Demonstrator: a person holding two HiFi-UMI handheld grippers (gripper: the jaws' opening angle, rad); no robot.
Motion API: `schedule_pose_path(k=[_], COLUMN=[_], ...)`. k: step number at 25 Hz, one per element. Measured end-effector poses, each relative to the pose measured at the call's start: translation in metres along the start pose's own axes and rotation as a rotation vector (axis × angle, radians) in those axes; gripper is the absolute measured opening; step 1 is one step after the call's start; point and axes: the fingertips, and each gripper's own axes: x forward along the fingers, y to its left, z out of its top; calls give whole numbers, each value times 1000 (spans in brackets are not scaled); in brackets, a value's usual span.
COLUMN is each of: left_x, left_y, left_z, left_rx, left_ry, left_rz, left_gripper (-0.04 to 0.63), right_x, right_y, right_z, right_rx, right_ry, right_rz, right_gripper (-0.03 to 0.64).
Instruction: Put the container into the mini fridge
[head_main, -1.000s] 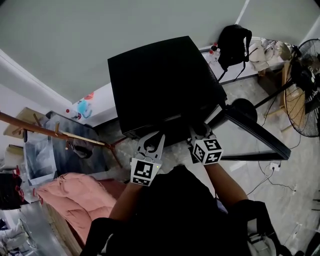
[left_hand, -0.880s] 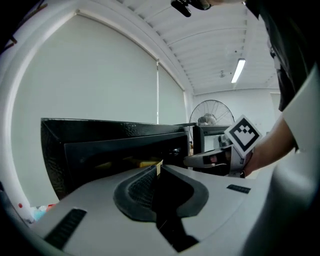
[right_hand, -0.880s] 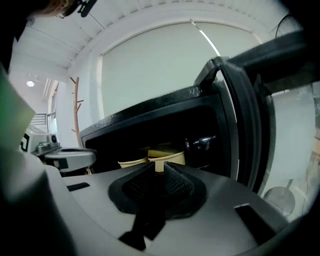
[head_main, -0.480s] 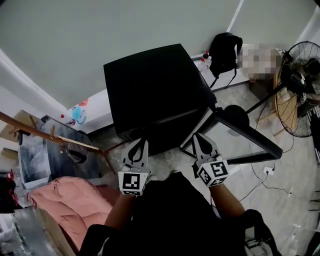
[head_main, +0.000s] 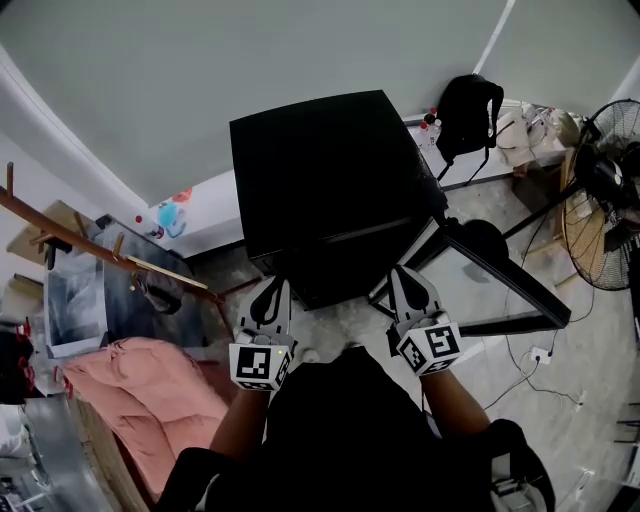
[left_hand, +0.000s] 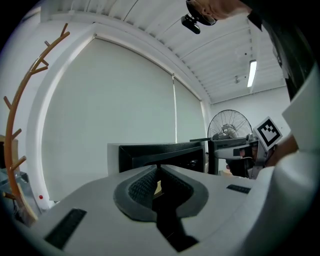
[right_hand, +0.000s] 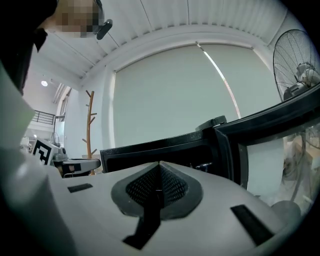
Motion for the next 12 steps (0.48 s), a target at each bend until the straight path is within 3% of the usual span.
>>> schedule_pose_path(k=[12], left_x=[-12], left_y=[10], left_z=[1], left_rx=[-15], left_ry=[0], left_rz=[18], left_gripper=[34], right_x=[12], right_y=[15], right_z=[-6], right_rx=[31], right_ry=[19], right_rz=[45], right_gripper=[31])
